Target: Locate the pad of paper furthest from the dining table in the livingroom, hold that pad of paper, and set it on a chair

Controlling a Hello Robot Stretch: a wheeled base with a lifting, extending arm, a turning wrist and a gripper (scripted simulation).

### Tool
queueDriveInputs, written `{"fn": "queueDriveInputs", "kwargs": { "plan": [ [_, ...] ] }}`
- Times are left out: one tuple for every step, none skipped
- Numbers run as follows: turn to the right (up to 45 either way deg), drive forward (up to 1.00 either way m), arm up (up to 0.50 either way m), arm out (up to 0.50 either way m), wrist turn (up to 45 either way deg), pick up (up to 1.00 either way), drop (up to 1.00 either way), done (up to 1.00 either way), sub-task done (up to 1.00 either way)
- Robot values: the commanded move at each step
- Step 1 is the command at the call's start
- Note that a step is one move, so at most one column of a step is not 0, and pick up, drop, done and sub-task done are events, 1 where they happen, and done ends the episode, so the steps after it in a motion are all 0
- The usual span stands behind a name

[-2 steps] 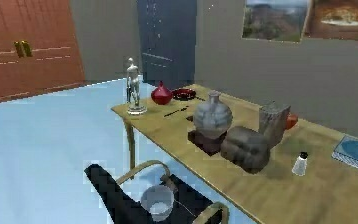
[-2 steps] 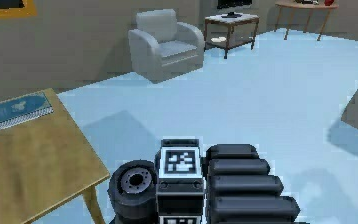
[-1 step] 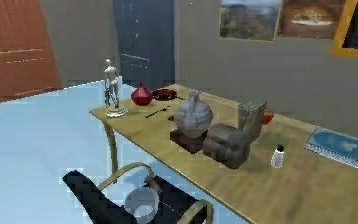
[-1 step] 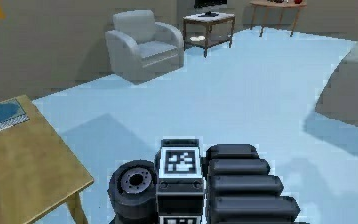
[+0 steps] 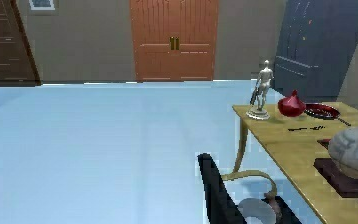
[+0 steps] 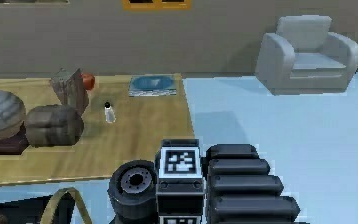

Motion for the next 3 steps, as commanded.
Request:
{"fn": "queueDriveInputs", "kwargs": {
  "plan": [
    [-3.0, 0.00, 0.00, 0.00, 0.0, 0.00, 0.00, 0.00, 0.00],
    [39.0, 0.00, 0.00, 0.00, 0.0, 0.00, 0.00, 0.00, 0.00],
    [-36.0, 0.00, 0.00, 0.00, 0.0, 0.00, 0.00, 0.00, 0.00]
  ]
}}
